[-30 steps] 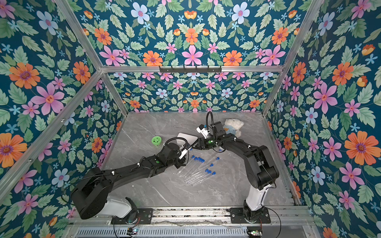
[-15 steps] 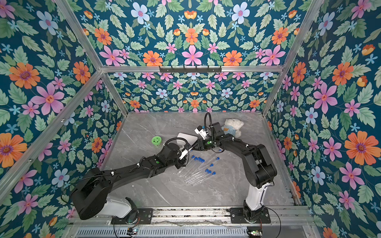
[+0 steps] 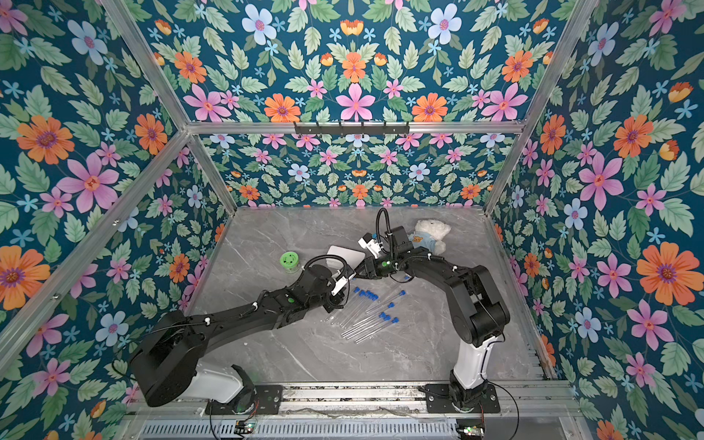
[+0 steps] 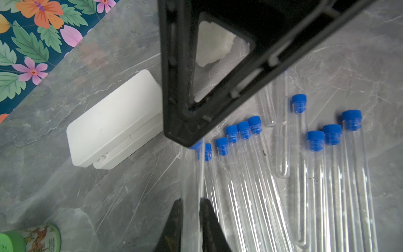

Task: Remove stoppers from test tubes
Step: Open the stopper on the test tube.

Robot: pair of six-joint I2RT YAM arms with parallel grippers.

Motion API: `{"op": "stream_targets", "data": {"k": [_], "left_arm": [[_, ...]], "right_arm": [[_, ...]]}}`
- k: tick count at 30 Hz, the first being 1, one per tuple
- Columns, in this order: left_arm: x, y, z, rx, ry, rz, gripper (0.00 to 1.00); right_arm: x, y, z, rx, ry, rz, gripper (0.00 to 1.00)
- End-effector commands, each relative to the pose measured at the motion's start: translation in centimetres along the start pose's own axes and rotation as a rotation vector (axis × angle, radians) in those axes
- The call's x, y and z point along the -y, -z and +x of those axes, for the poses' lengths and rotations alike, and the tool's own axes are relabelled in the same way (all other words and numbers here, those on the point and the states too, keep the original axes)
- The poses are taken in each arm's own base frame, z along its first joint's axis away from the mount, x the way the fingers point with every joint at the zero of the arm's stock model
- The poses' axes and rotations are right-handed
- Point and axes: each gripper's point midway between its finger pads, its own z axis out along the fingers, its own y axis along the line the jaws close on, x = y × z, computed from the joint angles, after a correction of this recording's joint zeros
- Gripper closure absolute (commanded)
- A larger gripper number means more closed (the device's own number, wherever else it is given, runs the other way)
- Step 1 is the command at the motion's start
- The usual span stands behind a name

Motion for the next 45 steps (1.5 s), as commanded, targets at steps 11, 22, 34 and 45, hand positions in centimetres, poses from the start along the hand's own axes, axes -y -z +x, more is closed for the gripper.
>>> {"op": "stream_targets", "data": {"k": [11,22,34,45], "left_arm": [[-0.2,0.1,-0.5,0.019,-0.009,-0.01,1.0],[-0.3,0.1,-0.5,0.021,-0.008,-0.015,1.0],[-0.8,-0.1,0.3,-0.02,-0.018,-0.047,1.0],[-1.5,-0.6,2.1,-0.106,-0.042,-0.11,1.0]], "right_arm": [[-0.5,-0.4,0.2,-0.023,0.022,-0.025,0.73],[0.1,-0.6,0.5,-0.042,0.011,-0.007,0.81],[0.0,-0.1,0.3,-0.029,0.035,0.033,0.97],[-0.3,1.2,-0.4,0.017,0.062,0.064,1.0]]}}
